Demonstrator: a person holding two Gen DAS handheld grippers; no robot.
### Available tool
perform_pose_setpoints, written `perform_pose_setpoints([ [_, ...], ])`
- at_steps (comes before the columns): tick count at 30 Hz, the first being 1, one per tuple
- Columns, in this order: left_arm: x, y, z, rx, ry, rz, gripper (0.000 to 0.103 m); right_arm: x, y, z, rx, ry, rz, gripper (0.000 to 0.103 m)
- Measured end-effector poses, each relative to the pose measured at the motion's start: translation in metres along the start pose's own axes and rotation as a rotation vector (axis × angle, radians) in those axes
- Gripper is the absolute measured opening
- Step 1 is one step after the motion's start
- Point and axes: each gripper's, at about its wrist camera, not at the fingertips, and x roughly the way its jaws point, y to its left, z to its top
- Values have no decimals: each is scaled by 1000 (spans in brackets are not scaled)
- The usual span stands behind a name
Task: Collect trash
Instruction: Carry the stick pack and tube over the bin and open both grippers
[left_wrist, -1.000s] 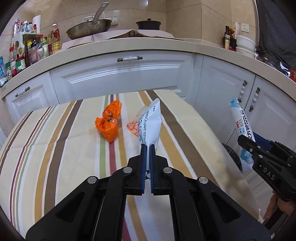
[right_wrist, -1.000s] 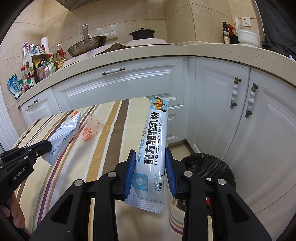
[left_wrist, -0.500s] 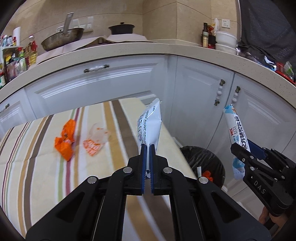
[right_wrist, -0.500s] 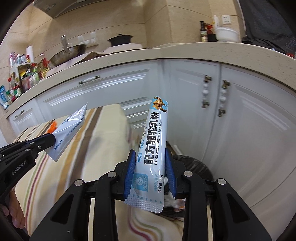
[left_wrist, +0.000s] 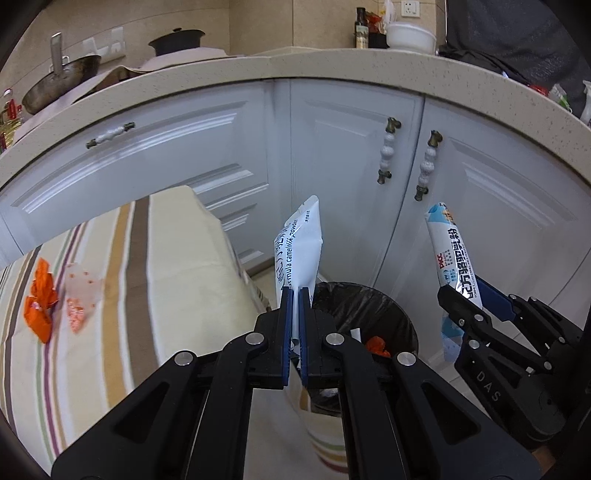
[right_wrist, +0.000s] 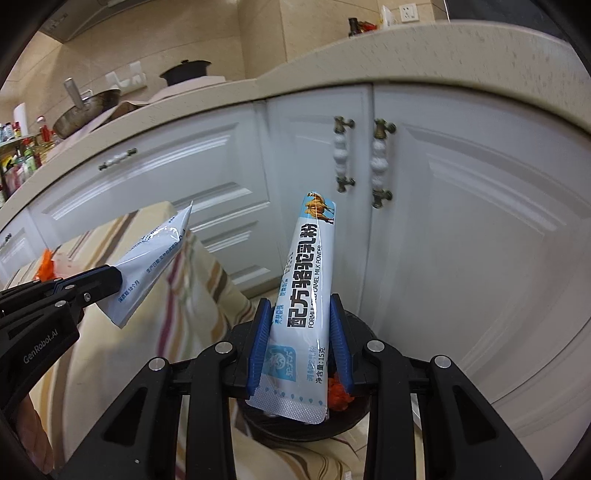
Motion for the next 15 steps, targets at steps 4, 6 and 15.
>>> perform_pose_setpoints([
  [4,18,-15,3,8,18,-6,4,16,-12,-1,16,16,-6,32],
  [6,28,-22,4,12,35,-10,4,21,-17,-1,21,21,-7,32],
  [15,56,-31,15,-11,102,-43,17,46,-38,-1,58,30,-13,50],
])
